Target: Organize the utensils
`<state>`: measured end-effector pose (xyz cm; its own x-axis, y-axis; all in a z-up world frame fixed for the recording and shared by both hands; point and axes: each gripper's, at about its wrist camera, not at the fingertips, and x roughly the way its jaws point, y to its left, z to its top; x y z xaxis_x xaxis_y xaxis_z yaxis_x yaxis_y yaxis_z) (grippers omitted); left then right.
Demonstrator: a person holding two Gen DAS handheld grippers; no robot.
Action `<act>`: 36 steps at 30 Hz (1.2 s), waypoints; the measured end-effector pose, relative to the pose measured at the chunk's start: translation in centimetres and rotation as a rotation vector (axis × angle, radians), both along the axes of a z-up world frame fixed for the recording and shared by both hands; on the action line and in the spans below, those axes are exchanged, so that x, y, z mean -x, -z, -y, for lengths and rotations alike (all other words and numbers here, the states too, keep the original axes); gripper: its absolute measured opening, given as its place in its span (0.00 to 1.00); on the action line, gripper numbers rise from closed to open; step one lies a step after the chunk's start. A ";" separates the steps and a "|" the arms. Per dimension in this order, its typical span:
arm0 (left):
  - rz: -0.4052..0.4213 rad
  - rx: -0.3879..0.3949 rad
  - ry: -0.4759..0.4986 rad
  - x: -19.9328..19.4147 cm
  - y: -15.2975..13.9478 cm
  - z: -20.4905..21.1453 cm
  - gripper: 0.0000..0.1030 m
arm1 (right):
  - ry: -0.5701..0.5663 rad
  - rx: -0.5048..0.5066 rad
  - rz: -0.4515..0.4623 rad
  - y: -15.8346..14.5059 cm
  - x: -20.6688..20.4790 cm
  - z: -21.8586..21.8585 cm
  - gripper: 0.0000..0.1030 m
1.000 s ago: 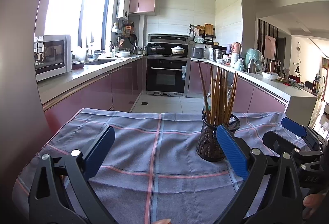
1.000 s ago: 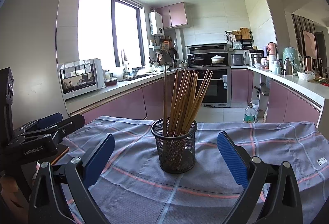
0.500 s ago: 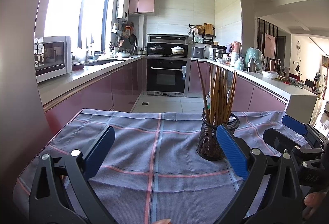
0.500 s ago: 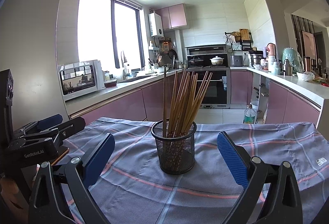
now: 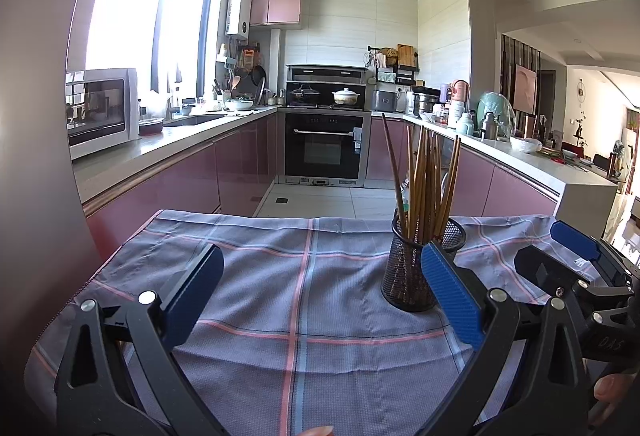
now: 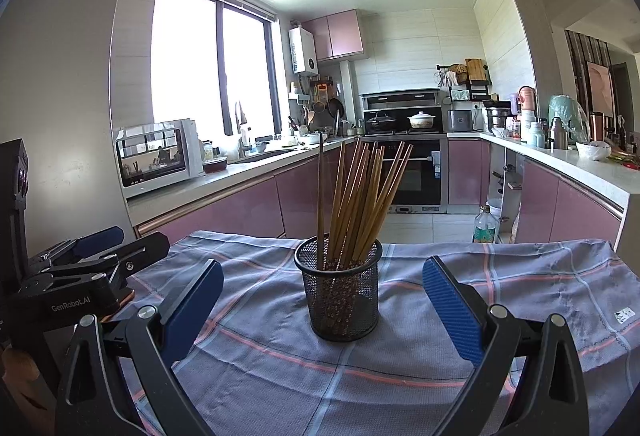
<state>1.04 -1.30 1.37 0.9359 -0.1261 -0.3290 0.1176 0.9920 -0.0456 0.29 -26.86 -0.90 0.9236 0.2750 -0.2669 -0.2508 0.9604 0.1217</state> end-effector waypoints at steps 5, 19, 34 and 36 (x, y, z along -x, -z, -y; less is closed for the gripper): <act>0.001 0.000 -0.001 0.0 0.0 0.0 0.95 | -0.001 0.000 0.000 0.0 -0.1 0.0 0.93; 0.000 0.001 -0.002 -0.1 0.1 -0.2 0.95 | 0.004 0.005 0.007 0.0 0.1 0.0 0.93; 0.015 -0.002 -0.012 -0.2 0.1 -0.3 0.95 | 0.009 0.004 0.026 -0.4 0.5 0.4 0.93; 0.022 -0.004 -0.016 -0.2 0.1 -0.2 0.95 | 0.010 0.002 0.031 -0.5 0.6 0.5 0.93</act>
